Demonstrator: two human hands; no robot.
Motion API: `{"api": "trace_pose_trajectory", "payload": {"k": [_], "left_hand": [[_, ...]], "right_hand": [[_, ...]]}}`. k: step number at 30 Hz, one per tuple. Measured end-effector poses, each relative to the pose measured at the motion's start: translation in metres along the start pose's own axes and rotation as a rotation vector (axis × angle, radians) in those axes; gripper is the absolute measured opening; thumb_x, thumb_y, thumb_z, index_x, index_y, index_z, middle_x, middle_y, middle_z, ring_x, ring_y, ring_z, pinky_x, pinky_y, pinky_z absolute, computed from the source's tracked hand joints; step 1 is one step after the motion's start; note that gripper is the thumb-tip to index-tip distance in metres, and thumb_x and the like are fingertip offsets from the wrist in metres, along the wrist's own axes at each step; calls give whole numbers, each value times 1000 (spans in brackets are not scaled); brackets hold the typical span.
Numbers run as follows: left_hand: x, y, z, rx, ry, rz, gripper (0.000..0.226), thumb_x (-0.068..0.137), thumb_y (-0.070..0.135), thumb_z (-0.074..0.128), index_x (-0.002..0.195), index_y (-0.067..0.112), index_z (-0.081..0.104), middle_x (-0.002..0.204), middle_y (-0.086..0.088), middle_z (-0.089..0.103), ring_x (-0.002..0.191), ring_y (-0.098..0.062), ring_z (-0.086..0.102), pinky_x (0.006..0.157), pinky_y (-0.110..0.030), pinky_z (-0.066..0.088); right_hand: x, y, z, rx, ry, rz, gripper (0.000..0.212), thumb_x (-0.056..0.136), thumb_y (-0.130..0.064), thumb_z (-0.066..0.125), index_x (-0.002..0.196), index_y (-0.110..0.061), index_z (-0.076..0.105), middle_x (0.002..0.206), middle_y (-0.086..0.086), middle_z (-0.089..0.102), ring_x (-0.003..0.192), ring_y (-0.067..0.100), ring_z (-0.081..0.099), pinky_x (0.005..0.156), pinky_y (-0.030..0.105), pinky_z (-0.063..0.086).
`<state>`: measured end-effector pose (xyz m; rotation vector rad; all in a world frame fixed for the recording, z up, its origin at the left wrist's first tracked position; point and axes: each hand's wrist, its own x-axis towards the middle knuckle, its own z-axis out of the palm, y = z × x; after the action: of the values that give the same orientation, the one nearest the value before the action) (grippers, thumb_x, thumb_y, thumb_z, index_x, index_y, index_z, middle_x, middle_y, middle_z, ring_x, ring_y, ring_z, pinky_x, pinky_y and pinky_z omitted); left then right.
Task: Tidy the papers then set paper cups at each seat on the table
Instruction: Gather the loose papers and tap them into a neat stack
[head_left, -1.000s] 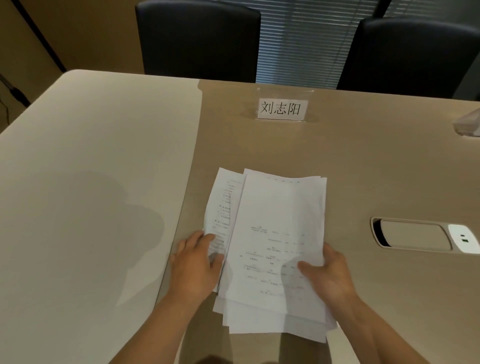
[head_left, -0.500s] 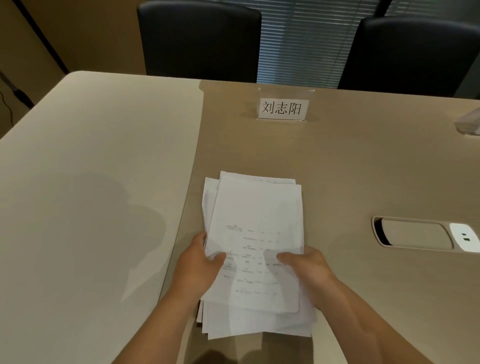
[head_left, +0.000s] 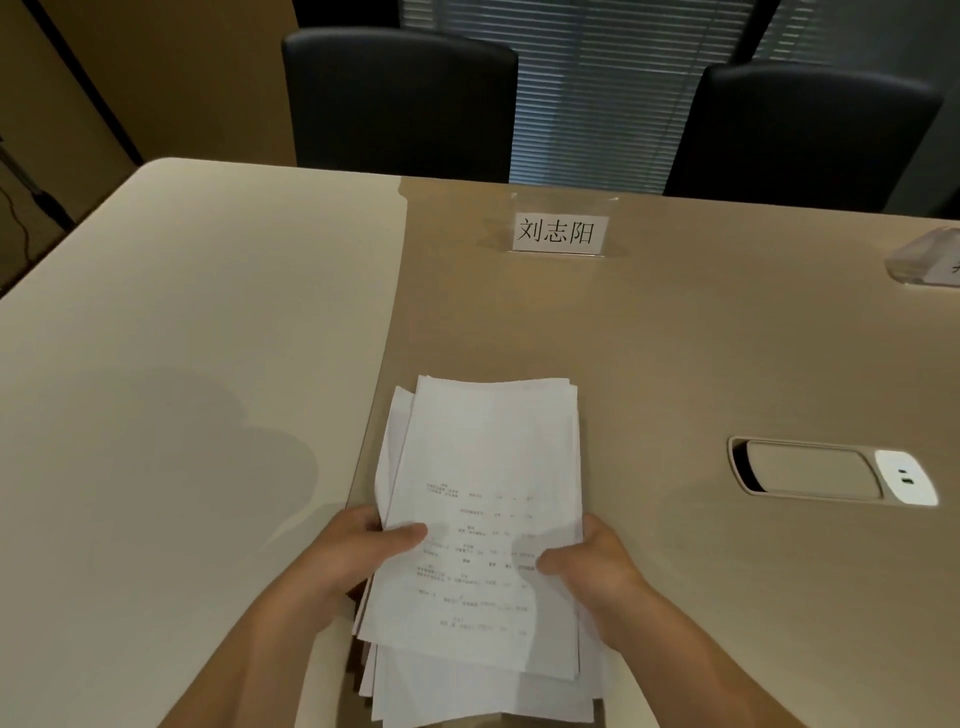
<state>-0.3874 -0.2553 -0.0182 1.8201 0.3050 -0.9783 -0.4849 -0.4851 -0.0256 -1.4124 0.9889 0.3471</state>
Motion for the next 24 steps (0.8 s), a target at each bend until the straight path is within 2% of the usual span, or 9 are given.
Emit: {"api": "trace_pose_trajectory", "payload": {"k": [3,6,8,11,14,16,18,21,24], "left_hand": [[4,-4,-9,1,110,-33,41,74,38,82,103,15,65,102,-6,74,94,-27,70,78,-39,56],[2,-4,-6,96,19,-52,33,73,37,83,99,21,71,97,2,78,93,-22,72,78,-37,56],[0,-3,-1,102,-44,-48,27,75,30,82,100,23,72,94,3,79,91,-21,73,81,-40,59],[-5,-4,10,36,-116,-14,32,83,17,76,112,25,67,106,3,77,96,-19,73,85,-40,60],[-13,-10,17,-12,-97,77,38,90,12,67,124,28,60,118,5,72,102,-16,71,92,-38,57],[-20,-11,18,-80,-63,147,35,93,12,63,124,30,60,120,5,71,105,-17,70,96,-43,55],[-30,-4,21,-173,-35,245,31,95,10,60,121,28,61,118,6,73,103,-16,71,93,-40,56],[-52,18,28,-293,34,416,29,96,7,58,113,29,64,109,11,75,100,-10,72,84,-31,57],[-65,39,40,-375,115,562,31,95,5,58,105,34,63,103,18,76,97,-4,71,83,-26,57]], "right_hand": [[-2,8,-4,-80,37,-40,44,82,7,60,117,-19,52,105,2,66,95,22,64,76,34,56],[-5,10,-7,-156,-3,-62,49,80,3,61,120,-21,47,108,2,66,97,23,65,82,39,58],[-6,11,-8,-123,-45,-59,55,77,4,64,123,-21,50,110,3,70,97,23,69,84,42,59],[-10,12,-10,-57,-91,-67,48,80,11,62,119,-17,59,105,4,75,93,23,73,81,39,60],[-19,12,-13,-62,-62,-124,48,84,11,57,120,-20,60,106,1,75,95,23,72,87,44,58],[-30,6,-17,-47,-25,-196,47,86,10,57,117,-25,61,104,-3,75,95,19,72,83,37,59],[-42,-6,-23,-1,17,-294,45,88,8,59,116,-27,61,106,-5,74,97,16,70,82,32,58],[-61,-24,-32,66,48,-484,40,89,3,62,114,-29,61,107,-4,75,100,15,71,84,36,58],[-79,-42,-36,165,86,-637,35,89,0,64,113,-26,61,101,-9,76,91,9,73,71,24,58]]}}
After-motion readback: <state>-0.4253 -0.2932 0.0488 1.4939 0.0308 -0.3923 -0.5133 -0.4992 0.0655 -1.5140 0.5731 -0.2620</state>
